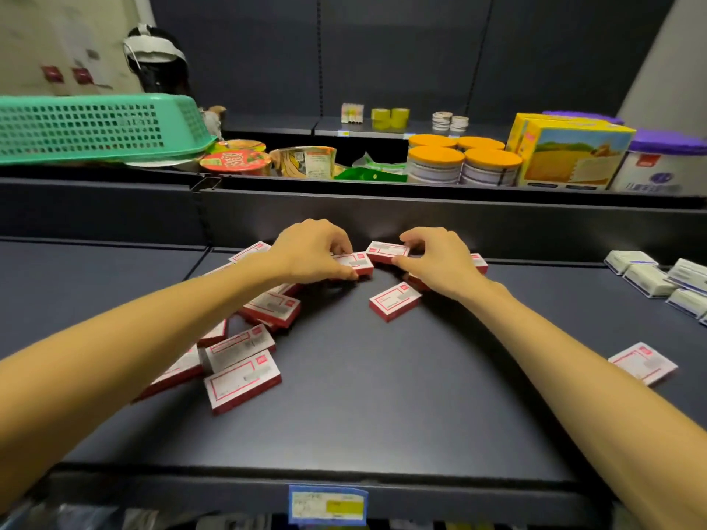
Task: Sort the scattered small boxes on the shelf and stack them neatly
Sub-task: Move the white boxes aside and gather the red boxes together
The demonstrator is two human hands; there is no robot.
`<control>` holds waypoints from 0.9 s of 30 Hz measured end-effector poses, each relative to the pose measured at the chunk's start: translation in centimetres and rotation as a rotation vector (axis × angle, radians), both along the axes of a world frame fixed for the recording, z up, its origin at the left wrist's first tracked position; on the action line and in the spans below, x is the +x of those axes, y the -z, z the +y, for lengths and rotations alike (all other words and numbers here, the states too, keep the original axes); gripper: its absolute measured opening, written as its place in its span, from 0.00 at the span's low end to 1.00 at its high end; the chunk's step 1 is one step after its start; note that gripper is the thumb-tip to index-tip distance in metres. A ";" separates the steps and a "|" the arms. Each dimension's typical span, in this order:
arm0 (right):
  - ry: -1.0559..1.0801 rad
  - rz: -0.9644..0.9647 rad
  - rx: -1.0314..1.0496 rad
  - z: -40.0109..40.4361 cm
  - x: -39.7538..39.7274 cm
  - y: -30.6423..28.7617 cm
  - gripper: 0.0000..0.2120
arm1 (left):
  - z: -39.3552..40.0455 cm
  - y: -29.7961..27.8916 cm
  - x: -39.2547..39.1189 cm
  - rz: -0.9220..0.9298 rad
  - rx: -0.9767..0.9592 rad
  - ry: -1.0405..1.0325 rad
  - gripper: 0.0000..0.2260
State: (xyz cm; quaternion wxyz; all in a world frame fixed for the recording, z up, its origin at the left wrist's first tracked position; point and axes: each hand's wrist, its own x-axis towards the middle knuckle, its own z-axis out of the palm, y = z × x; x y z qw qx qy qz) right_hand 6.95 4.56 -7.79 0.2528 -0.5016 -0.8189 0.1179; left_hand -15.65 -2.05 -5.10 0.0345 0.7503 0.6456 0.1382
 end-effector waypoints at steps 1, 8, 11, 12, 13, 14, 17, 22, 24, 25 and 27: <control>0.001 0.027 0.015 -0.6 -0.1 -0.1 0.23 | -0.4 -0.3 -0.9 -0.017 0.004 -0.001 0.19; -0.031 0.216 0.074 -5.3 -4.2 -1.7 0.24 | -4.3 -1.8 -7.3 -0.052 0.089 -0.056 0.18; -0.012 0.312 0.097 -7.5 -7.3 -2.1 0.22 | -6.4 -2.2 -10.7 -0.054 0.059 -0.088 0.18; -0.011 0.341 0.098 -8.2 -8.3 -2.1 0.21 | -7.1 -2.2 -11.6 -0.050 0.049 -0.086 0.19; -0.011 0.357 0.085 -8.8 -9.2 -2.0 0.21 | -7.6 -2.1 -12.5 -0.054 0.047 -0.086 0.20; -0.014 0.357 0.063 -9.3 -10.1 -1.7 0.21 | -8.2 -1.8 -13.4 -0.065 0.046 -0.092 0.20; -0.025 0.225 -0.049 -10.6 -12.1 -0.4 0.17 | -9.2 -0.5 -15.4 -0.118 -0.007 -0.107 0.18; 0.008 0.252 -0.135 -13.0 -13.6 0.6 0.16 | -10.3 0.9 -16.3 -0.280 -0.074 -0.059 0.15; 0.027 0.280 -0.161 -13.8 -13.9 0.7 0.18 | -10.6 1.1 -16.4 -0.284 -0.055 -0.037 0.17; 0.030 0.297 -0.180 -14.2 -13.9 0.8 0.21 | -10.7 1.2 -16.5 -0.283 -0.043 -0.031 0.19; 0.037 0.320 -0.211 -15.0 -14.0 1.1 0.29 | -10.9 1.2 -16.5 -0.258 -0.052 -0.022 0.27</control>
